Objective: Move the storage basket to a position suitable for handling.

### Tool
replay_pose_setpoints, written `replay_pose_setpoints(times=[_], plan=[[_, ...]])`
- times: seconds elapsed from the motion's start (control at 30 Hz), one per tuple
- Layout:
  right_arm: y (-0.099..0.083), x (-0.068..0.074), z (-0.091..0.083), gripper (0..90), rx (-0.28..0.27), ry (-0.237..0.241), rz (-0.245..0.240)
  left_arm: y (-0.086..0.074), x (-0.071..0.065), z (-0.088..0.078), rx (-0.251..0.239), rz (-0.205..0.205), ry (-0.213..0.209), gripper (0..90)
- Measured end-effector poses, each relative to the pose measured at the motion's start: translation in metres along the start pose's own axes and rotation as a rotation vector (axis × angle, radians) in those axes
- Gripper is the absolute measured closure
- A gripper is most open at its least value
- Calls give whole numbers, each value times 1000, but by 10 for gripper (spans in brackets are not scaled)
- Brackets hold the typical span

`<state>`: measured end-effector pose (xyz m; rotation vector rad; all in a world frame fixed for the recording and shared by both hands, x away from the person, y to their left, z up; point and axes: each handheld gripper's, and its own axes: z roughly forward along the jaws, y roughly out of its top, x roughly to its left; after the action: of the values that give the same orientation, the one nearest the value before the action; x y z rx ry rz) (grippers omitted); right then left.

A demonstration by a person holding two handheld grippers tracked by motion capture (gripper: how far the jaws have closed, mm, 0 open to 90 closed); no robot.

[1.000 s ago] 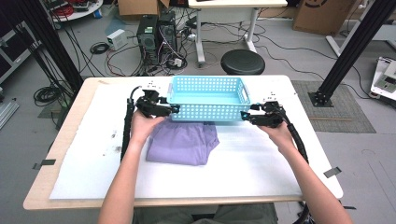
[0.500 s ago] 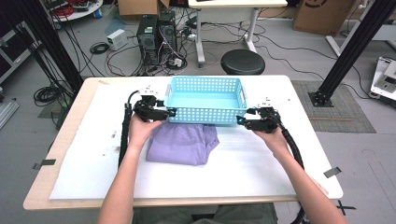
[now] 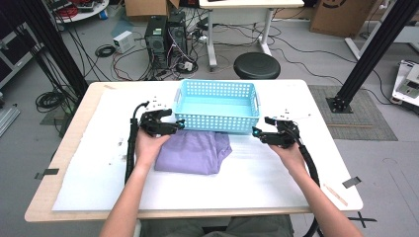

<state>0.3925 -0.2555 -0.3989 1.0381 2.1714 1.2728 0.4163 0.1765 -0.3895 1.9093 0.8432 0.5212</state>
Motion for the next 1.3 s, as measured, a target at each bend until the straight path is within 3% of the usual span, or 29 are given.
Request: replay_pose_setpoints(times=[0.03, 0.07, 0.13, 0.3, 0.53, 0.7, 0.73, 0.77, 0.9, 1.03, 1.13, 1.2, 1.3], plan=[[0, 2, -3, 285, -1, -11, 4, -4, -2, -5, -16, -11, 7, 311], [-3, 8, -11, 284, -38, -28, 5, -8, -4, -10, -35, -21, 16, 308], [-5, 12, -14, 284, -49, -25, 7, -16, -9, -19, -62, -33, 36, 308], [-15, 27, -20, 274, -60, 13, 37, -29, -18, -41, -46, -25, 63, 308], [-18, 52, -13, 248, -61, 46, 50, -52, -24, -61, -47, -60, 68, 308], [-16, 84, 3, 215, -43, 59, 3, -66, -23, -61, -10, -123, 84, 308], [-16, 98, 11, 215, -20, 72, -22, -68, -23, -61, -1, -131, 86, 308], [-16, 98, 11, 215, -20, 72, -22, -69, -24, -61, 3, -130, 89, 308], [-17, 126, 25, 215, 30, 73, -50, -72, -30, -60, 16, -131, 93, 310], [-18, 142, 36, 215, 74, 59, -58, -73, -36, -59, 38, -138, 95, 310], [-20, 146, 49, 216, 143, 32, -44, -75, -41, -56, 78, -122, 99, 313], [-21, 147, 53, 216, 162, 21, -38, -76, -42, -55, 92, -122, 100, 316], [-23, 145, 62, 228, 243, 6, -13, -79, -43, -52, 138, -134, 96, 326]])
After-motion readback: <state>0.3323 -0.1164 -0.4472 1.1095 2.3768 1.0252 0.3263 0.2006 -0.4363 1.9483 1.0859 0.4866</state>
